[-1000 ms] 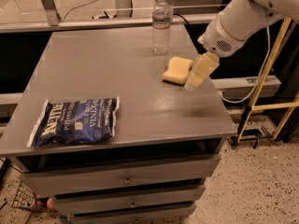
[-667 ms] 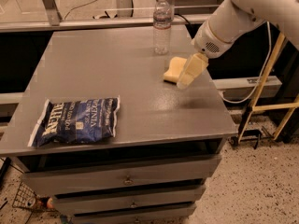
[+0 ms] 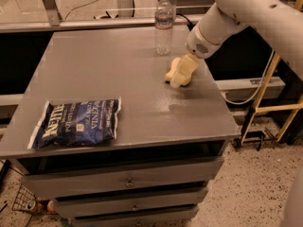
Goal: Move sponge near blue chip bag
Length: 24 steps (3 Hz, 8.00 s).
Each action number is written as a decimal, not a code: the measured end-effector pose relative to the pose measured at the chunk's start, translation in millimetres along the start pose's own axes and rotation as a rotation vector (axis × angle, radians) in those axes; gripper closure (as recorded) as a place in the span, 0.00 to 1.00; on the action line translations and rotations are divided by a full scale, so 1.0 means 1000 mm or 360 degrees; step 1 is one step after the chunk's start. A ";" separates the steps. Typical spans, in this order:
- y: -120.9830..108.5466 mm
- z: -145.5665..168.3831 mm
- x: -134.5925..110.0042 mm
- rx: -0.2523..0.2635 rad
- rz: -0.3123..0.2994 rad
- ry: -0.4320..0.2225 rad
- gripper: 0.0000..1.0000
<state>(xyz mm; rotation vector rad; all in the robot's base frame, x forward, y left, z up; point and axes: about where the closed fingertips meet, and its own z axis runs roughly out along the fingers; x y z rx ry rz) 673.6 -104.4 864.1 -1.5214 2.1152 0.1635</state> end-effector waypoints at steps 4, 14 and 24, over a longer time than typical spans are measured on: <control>0.008 0.021 -0.007 -0.0098 -0.0025 -0.0017 0.94; 0.191 -0.010 -0.199 -0.0635 -0.1239 -0.0360 1.00; 0.139 -0.006 -0.037 -0.0641 -0.0817 -0.0016 0.00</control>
Offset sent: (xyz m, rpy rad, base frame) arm 0.0025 0.0134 -0.0227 0.0208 0.0630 0.0267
